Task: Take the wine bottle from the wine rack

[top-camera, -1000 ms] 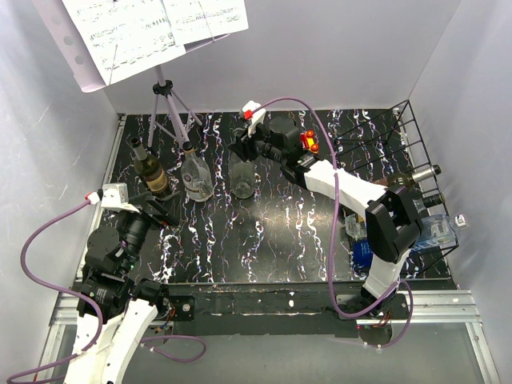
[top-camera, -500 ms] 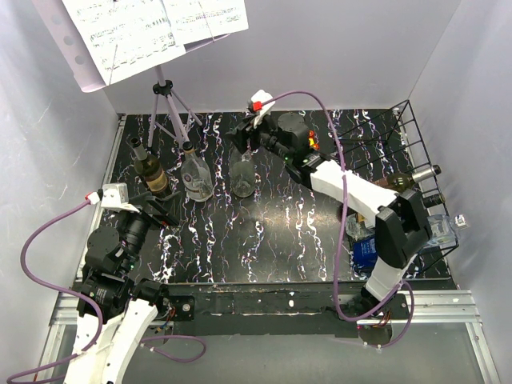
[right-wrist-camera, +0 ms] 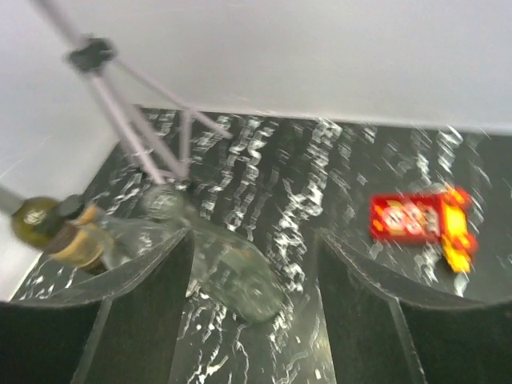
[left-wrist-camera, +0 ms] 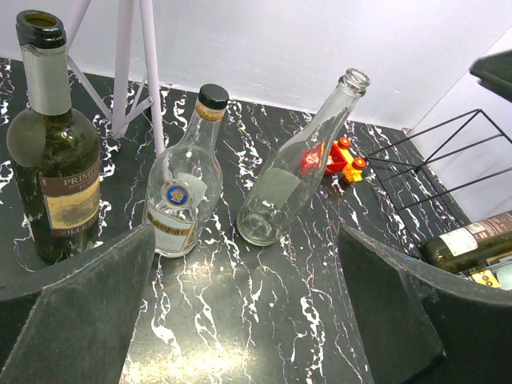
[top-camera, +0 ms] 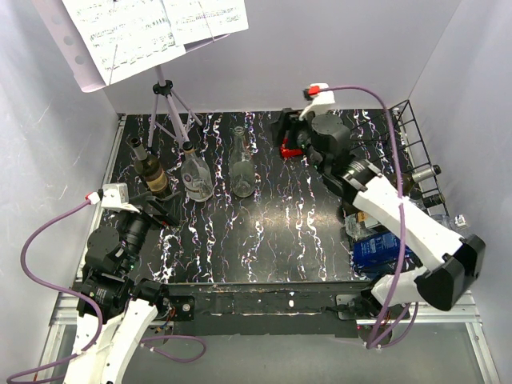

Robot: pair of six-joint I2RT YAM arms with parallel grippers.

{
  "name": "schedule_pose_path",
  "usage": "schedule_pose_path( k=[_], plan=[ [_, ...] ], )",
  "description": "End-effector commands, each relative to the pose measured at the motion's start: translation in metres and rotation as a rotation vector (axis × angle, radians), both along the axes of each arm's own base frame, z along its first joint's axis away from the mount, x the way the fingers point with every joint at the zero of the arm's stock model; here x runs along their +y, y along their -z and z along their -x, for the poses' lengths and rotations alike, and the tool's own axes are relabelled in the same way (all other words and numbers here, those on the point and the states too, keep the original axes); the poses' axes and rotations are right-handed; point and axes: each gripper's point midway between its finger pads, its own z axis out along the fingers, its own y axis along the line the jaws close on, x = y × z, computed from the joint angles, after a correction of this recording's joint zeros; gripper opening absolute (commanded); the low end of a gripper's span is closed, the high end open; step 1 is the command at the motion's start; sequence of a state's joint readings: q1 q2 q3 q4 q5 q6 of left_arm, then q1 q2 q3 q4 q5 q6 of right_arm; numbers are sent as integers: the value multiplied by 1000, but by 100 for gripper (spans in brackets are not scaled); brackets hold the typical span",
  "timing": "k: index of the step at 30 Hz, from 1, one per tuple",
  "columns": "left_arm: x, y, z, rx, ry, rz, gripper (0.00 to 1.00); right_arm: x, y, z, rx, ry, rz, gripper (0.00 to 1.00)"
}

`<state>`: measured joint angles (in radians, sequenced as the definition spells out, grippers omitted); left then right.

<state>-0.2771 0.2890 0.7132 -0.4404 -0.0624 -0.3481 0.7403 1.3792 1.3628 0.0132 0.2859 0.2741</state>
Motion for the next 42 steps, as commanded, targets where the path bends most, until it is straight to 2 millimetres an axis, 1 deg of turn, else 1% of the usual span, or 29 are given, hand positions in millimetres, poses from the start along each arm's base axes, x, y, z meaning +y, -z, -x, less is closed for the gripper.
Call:
schedule_pose_path(
  k=[1, 3, 6, 7, 8, 10, 14, 16, 19, 23, 27, 30, 37, 38, 39, 42],
  plan=[
    [-1, 0, -1, -1, 6, -14, 98, -93, 33, 8, 212, 471, 8, 70],
    [-1, 0, -1, -1, 7, -14, 98, -128, 37, 16, 240, 638, 47, 74],
    [-1, 0, -1, -4, 7, -13, 98, -165, 31, 21, 243, 793, 64, 80],
    [-1, 1, -1, -2, 7, -14, 98, -173, 32, 23, 252, 813, 77, 82],
    [-1, 0, 0, -7, 6, -12, 98, -183, 35, 23, 272, 839, 70, 83],
    [0, -1, 1, -7, 4, -12, 98, -207, 47, 28, 344, 916, 22, 84],
    [0, 0, 0, -5, 3, -13, 98, -261, 68, 37, 439, 1106, -27, 84],
    [0, -1, 0, -7, 3, -12, 98, -283, 75, 40, 471, 1176, -29, 85],
    [-1, -1, 1, -8, 7, -12, 98, -310, 81, 46, 490, 1258, -39, 85],
    [-1, -1, 1, -10, 7, -12, 98, -336, 85, 48, 476, 1330, -55, 85],
    [0, 0, 1, -7, 4, -12, 98, -356, 91, 43, 487, 1388, -57, 85],
    [-1, 0, 1, -5, 6, -13, 98, -366, 98, 37, 520, 1402, -82, 84],
    [1, -1, 1, -10, 1, -13, 98, -385, 111, 28, 531, 1459, -124, 82],
    [0, -1, 1, -8, 1, -12, 98, -386, 114, 27, 538, 1466, -125, 82],
    [0, -2, 1, -11, 1, -11, 98, -395, 119, 29, 552, 1496, -128, 82],
    [1, -1, 1, -10, -3, -11, 98, -401, 135, 27, 601, 1524, -128, 81]
  ],
)
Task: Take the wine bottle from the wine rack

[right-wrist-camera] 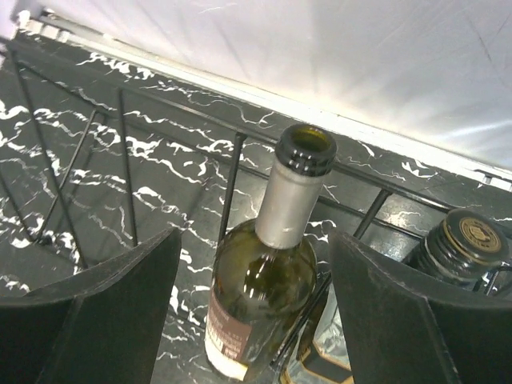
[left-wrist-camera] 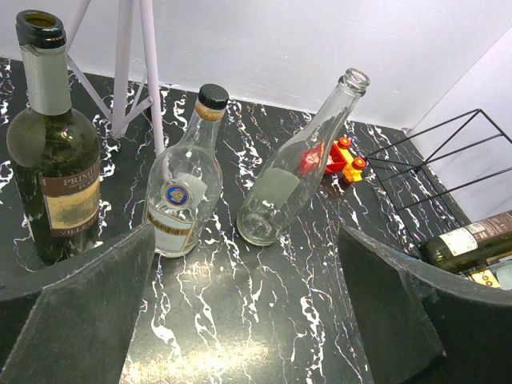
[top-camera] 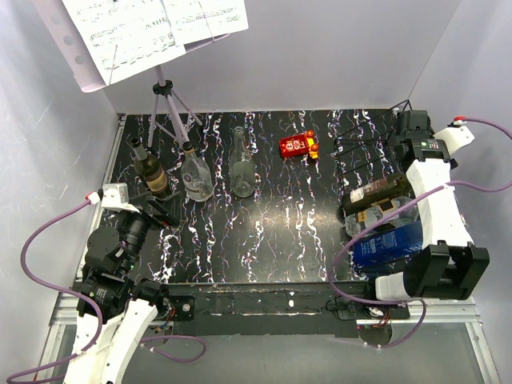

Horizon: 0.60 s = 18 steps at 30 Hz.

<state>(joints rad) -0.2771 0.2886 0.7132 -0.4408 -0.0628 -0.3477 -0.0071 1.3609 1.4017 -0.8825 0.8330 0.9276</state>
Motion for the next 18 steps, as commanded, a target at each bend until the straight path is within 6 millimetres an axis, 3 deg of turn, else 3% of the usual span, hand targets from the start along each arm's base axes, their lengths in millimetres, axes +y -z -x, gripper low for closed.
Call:
schedule_pose_path(
  k=[1, 18],
  plan=[
    [1, -1, 1, -10, 0, -11, 98, -13, 17, -7, 1, 72, -33, 81],
    [0, 1, -2, 2, -2, -14, 98, -37, 52, -22, 35, 149, -70, 73]
  ],
)
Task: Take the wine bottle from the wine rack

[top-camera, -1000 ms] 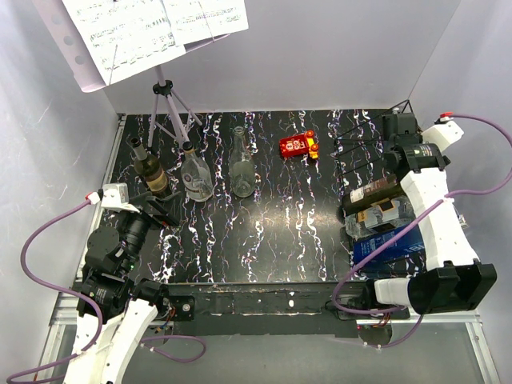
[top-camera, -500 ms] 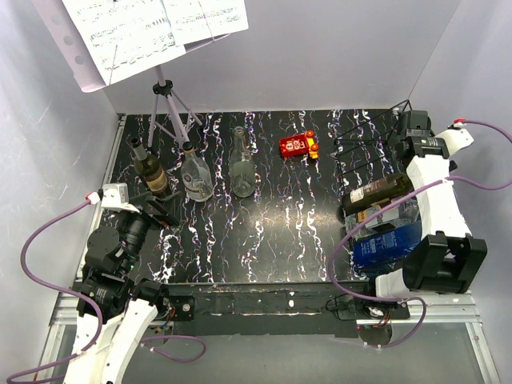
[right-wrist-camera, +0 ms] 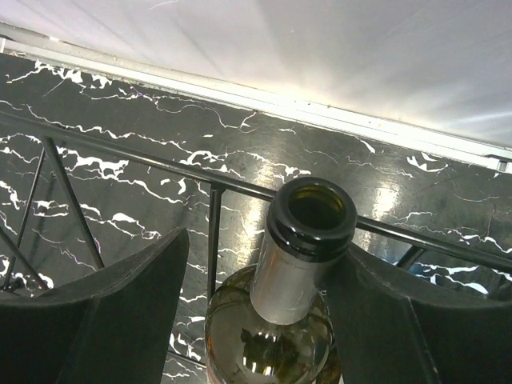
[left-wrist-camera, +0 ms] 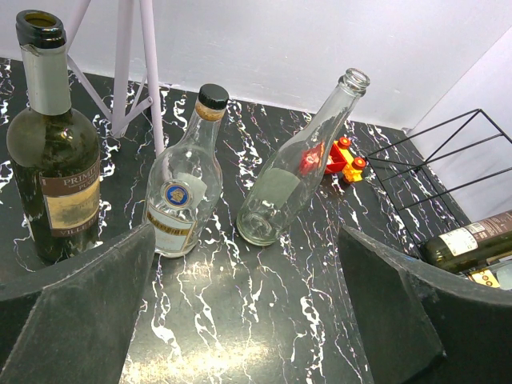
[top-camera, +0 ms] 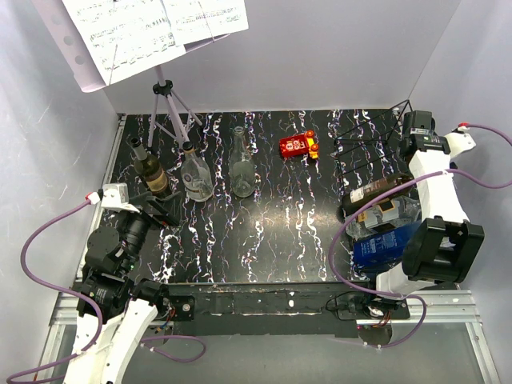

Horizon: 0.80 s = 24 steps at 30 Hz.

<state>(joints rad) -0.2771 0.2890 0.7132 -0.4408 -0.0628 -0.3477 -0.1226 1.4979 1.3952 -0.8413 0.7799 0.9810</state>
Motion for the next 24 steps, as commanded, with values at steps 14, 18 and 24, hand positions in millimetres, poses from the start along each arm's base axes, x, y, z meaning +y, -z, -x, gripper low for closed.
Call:
schedule_pose_path(
  k=[14, 18, 24],
  plan=[
    [-1, 3, -3, 9, 2, -16, 98, -11, -1, -14, -71, -44, 57, 38],
    [-2, 3, -4, 11, 6, -17, 98, -9, -19, -18, -134, -105, 89, 22],
    [-2, 3, -4, 11, 5, -17, 98, 3, -38, -28, -245, -220, 110, 1]
  ],
)
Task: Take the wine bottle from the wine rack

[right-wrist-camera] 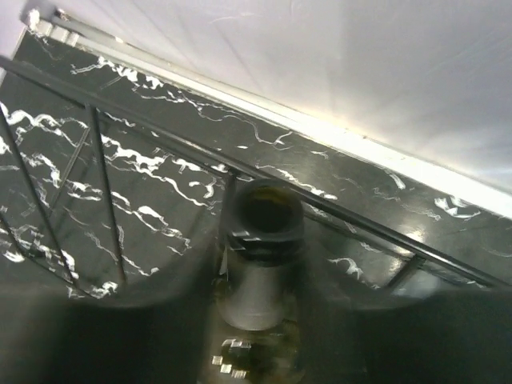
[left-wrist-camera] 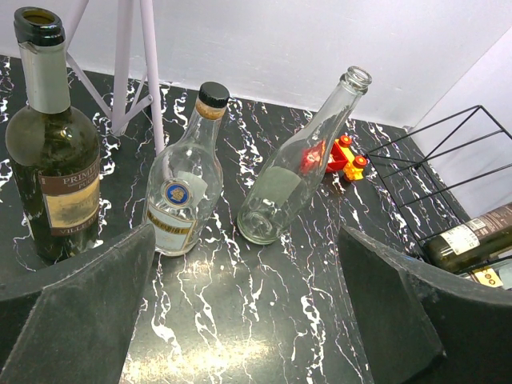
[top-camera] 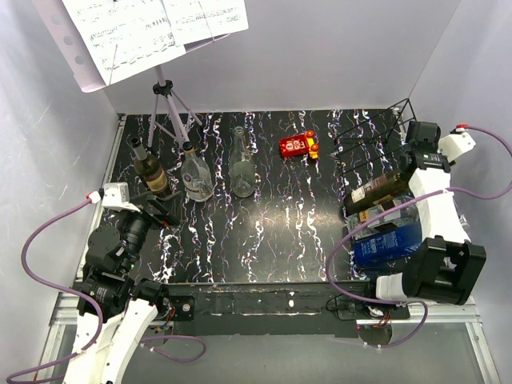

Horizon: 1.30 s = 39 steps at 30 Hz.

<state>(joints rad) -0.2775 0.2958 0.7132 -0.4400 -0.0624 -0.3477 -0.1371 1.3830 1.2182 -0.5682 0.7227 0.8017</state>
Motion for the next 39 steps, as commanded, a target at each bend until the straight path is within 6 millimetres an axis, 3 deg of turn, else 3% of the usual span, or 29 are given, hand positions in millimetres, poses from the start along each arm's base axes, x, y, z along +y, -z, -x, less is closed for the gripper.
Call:
schedule_pose_path(
  k=[1, 13, 18, 26, 33, 39],
  plan=[
    [-2, 2, -3, 5, 9, -15, 98, 6, -39, -21, -166, -109, 52, 1],
    [-1, 1, -2, 0, 7, -14, 98, 20, -84, -22, -253, -247, 217, 1],
    [-1, 1, -1, -1, 7, -14, 98, 38, -96, -27, -304, -383, 267, 1],
    [-1, 0, 0, -4, 7, -13, 98, 91, -132, -31, -439, -690, 359, 1],
    [-1, 0, -1, -3, 5, -15, 98, 135, -169, -22, -532, -855, 425, 1],
    [0, 0, 0, -6, 1, -14, 98, 192, -187, -12, -649, -1113, 410, 1]
  ],
)
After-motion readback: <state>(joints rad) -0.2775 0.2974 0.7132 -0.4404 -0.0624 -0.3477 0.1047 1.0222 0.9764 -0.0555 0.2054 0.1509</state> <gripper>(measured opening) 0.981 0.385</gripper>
